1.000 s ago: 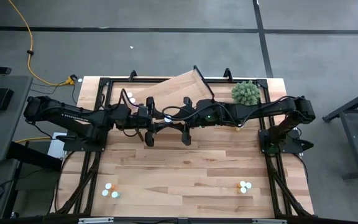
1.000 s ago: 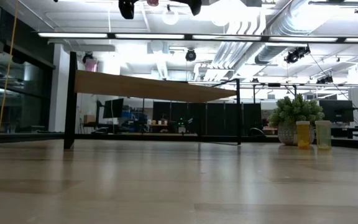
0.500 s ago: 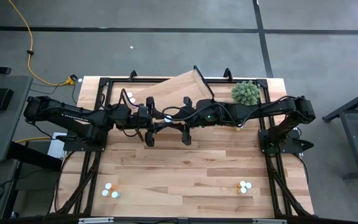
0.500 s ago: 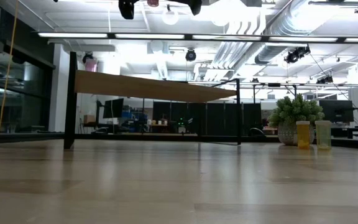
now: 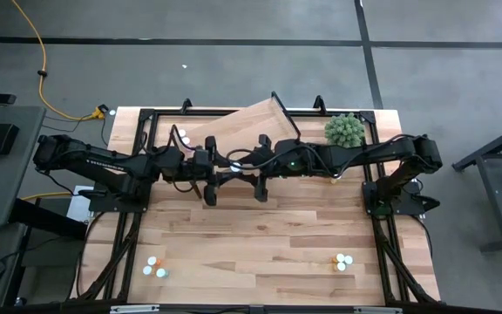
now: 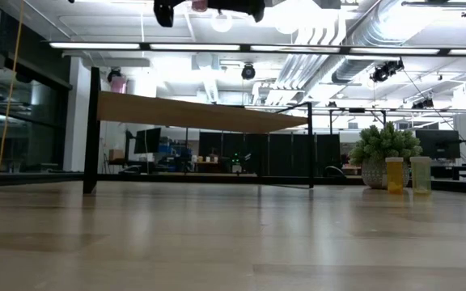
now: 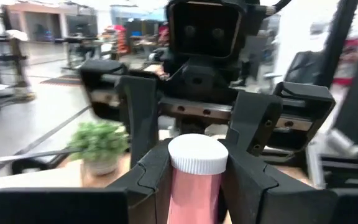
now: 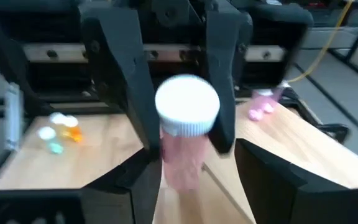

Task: Pick and place medicine bottles onto shelf by color
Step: Put the pink pill bottle on the shelf aligned with the other pink pill bottles

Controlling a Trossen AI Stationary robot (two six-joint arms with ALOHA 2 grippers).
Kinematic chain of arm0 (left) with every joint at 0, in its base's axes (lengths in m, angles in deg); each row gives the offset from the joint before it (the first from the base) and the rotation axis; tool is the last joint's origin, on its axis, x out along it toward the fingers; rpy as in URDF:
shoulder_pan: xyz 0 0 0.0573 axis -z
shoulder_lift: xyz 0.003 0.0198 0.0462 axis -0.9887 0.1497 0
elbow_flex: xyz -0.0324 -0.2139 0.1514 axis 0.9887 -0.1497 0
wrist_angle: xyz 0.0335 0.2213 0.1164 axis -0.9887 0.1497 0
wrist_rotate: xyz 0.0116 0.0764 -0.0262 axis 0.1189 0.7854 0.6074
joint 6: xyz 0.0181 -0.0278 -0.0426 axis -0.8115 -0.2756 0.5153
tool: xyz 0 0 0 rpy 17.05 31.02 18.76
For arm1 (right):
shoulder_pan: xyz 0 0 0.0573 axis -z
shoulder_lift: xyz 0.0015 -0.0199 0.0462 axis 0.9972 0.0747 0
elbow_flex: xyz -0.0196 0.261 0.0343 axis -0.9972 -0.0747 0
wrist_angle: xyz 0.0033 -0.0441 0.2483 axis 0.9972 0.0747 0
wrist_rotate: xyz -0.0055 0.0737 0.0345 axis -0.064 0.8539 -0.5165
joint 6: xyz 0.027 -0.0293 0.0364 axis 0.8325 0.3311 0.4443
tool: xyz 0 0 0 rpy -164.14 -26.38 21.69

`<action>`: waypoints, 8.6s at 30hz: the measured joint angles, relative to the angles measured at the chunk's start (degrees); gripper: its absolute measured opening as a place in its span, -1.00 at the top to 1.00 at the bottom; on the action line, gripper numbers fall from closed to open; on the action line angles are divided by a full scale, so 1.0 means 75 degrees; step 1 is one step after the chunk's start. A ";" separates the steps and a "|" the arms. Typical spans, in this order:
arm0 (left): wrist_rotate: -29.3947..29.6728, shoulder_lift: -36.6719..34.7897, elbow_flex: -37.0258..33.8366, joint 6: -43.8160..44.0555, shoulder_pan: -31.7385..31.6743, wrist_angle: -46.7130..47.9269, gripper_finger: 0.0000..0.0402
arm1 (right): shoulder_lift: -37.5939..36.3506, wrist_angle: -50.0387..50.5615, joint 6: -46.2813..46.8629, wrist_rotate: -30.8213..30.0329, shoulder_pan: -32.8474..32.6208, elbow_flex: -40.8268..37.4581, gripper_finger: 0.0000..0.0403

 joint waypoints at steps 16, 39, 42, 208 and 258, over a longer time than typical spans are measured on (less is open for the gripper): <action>0.3264 -0.1693 -0.0006 0.0329 -0.0122 0.2853 0.48 | -0.0451 0.0988 -0.0413 -0.1194 0.0349 0.0003 0.03; 0.4676 -0.3292 -0.3292 0.0943 0.0554 0.0207 0.48 | -0.0466 0.1143 -0.0384 -0.1166 0.0452 0.0003 0.03; 0.4997 -0.3327 -0.3485 0.0671 0.0551 -0.0040 0.48 | -0.0466 0.1149 -0.0384 -0.1166 0.0452 0.0003 0.03; 0.3323 -0.4317 -0.0329 0.0592 0.1829 0.4302 0.02 | 0.3419 0.7859 -0.1521 0.2758 0.1932 0.7577 1.00; 0.3817 -0.5793 0.0317 0.2820 0.4680 0.6923 1.00 | 0.4298 0.0309 0.0532 0.0153 0.1346 0.3497 1.00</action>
